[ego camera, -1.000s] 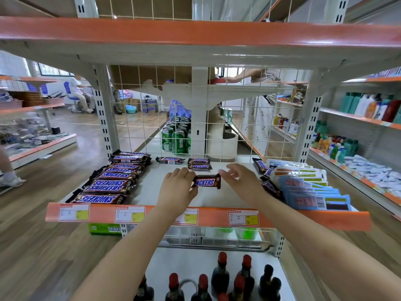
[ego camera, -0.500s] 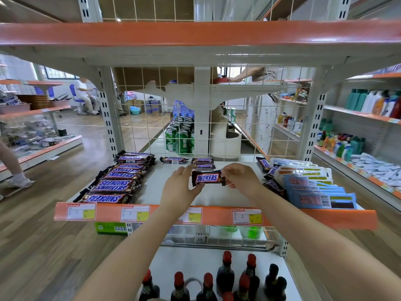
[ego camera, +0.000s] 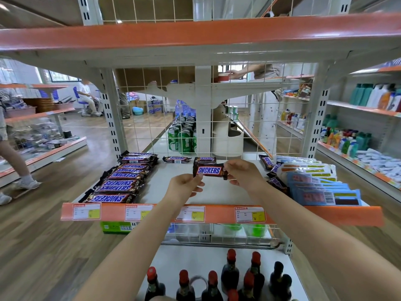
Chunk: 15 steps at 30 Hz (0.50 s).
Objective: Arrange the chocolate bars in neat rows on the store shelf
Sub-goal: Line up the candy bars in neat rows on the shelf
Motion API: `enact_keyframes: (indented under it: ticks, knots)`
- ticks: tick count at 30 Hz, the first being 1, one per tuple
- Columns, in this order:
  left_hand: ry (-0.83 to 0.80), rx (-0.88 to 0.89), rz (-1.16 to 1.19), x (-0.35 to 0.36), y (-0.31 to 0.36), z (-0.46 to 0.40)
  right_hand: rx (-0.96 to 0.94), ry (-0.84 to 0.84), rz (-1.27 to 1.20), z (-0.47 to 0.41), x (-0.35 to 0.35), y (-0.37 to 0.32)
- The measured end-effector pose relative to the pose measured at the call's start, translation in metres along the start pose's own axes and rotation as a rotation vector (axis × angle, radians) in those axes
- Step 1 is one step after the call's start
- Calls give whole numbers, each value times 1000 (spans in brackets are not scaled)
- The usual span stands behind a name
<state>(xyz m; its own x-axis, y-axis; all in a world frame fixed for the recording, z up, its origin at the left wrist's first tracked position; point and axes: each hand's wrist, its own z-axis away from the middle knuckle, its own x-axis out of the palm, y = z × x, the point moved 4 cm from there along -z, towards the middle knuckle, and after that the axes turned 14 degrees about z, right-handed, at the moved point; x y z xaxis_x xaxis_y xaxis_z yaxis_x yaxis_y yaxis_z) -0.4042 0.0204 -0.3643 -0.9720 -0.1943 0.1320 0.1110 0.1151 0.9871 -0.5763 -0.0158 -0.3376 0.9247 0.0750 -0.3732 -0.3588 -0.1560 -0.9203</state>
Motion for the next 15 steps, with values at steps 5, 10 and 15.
enact_keyframes:
  ticks: [5, 10, 15]
  knots:
    - [11, 12, 40, 0, -3, 2, 14, -20, 14, 2, 3, 1]
    - [3, 37, -20, -2, 2, -2, 27, -20, 44, -2, 3, 0]
    - [-23, -27, -109, -4, 3, -9, 114, -26, 83, -10, 5, 9]
